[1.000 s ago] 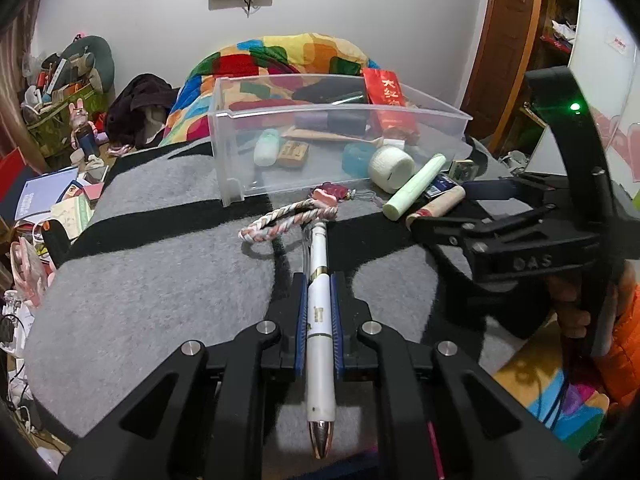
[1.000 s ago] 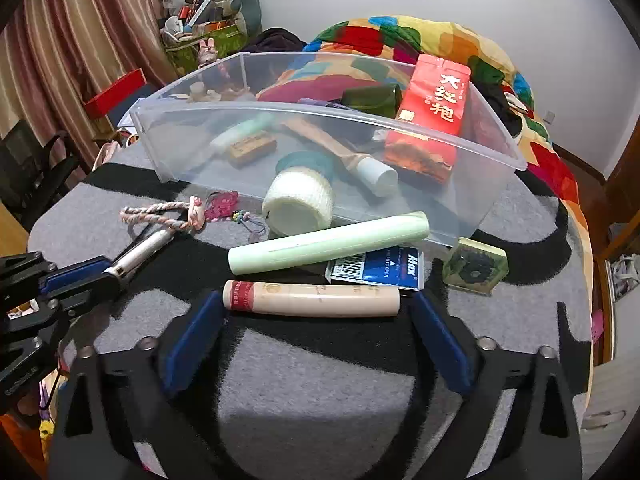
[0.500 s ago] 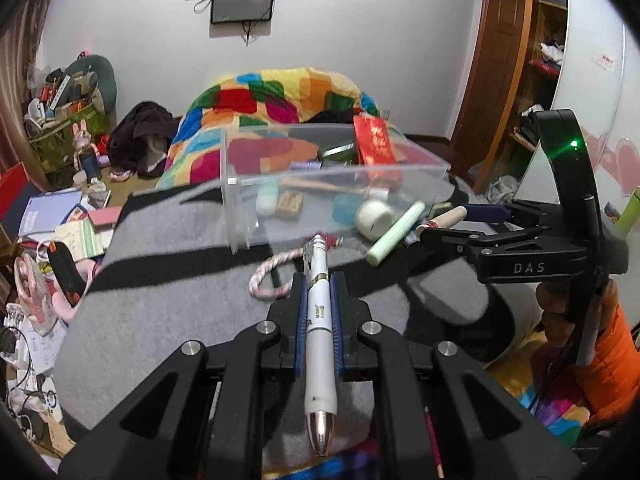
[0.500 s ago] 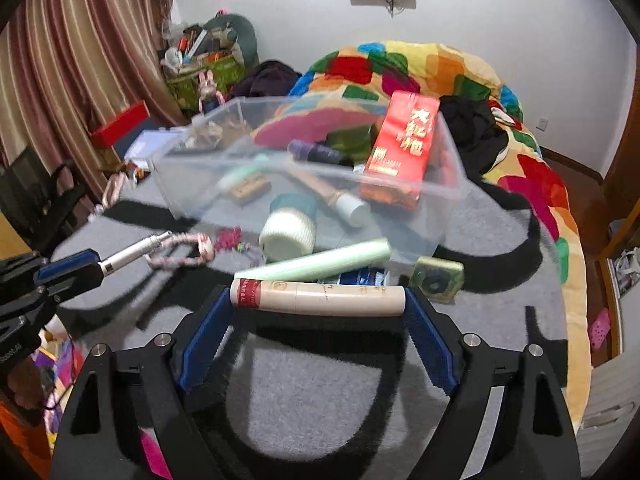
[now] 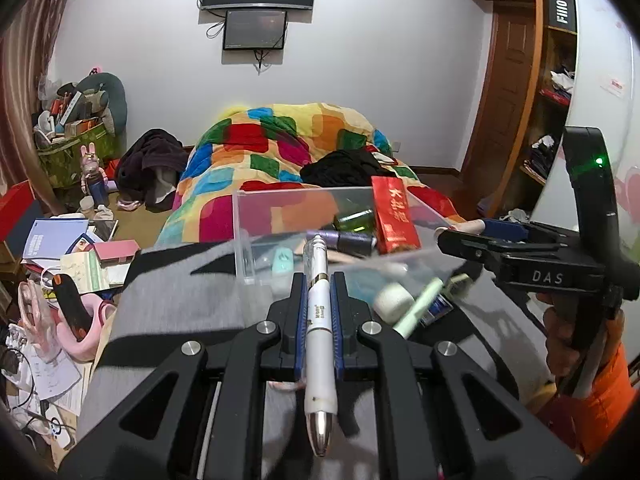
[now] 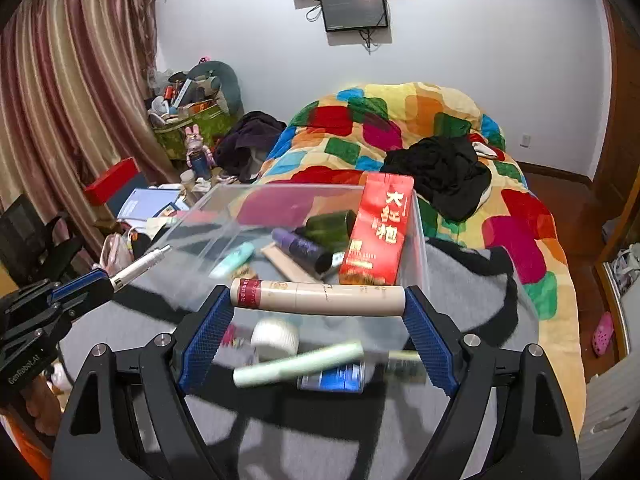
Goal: Organize objects
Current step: 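Grasp white pen and drop it in bin with left tool while right tool drops beige tube in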
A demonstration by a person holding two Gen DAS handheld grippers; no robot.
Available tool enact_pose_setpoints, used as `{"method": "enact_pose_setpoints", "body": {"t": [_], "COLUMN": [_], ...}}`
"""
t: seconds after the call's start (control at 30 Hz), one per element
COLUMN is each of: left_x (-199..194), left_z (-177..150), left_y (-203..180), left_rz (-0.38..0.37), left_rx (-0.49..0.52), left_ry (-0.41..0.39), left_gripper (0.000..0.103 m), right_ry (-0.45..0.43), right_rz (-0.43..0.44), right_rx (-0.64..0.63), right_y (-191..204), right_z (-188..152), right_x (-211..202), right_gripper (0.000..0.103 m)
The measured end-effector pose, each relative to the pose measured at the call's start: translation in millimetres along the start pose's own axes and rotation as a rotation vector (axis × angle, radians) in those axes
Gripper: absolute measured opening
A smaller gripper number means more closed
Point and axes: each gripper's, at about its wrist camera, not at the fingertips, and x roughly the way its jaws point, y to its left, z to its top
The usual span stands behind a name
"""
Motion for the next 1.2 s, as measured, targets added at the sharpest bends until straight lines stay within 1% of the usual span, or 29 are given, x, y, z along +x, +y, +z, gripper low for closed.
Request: {"method": "enact_pose_setpoints", "body": {"t": [0.23,0.33,0.47,0.57,0.7,0.97,1.03,1.1,1.13,1.2], "left_x": [45,61,83,92,96,73,65,56,52,44], "left_z": [21,25,27,28,28,32,32,31,30,27], "left_y": [13,12,13,13,11,4,2,2,1,0], "left_rz": [-0.017,0.0,0.001,-0.002,-0.027,-0.036,-0.034,-0.028,-0.024,-0.013], "left_rx": [-0.028,-0.014,-0.014,-0.019,-0.019,0.0,0.006,0.011,0.014,0.019], "left_ry": [0.084,0.105,0.143,0.157,0.182,0.134,0.119,0.104,0.096,0.082], "left_gripper": [0.01,0.01,0.01,0.01,0.01,0.012,0.016,0.028,0.032,0.051], "right_ry": [0.075,0.112,0.145,0.164,0.18,0.133,0.12,0.104,0.099,0.085], "right_rz": [-0.002,0.001,-0.005,0.003,0.015,0.039,0.041,0.043,0.043,0.037], "right_rx": [0.027,0.029,0.015,0.012,0.008,-0.017,-0.024,-0.031,-0.035,-0.045], "right_y": [-4,-3,3,4,5,4,4,4,3,2], "right_z": [17,20,20,20,19,18,17,15,13,8], "right_x": [38,54,70,77,79,51,43,33,29,20], "right_gripper": [0.083,0.083,0.083,0.083,0.083,0.085,0.085,0.085,0.085,0.086]}}
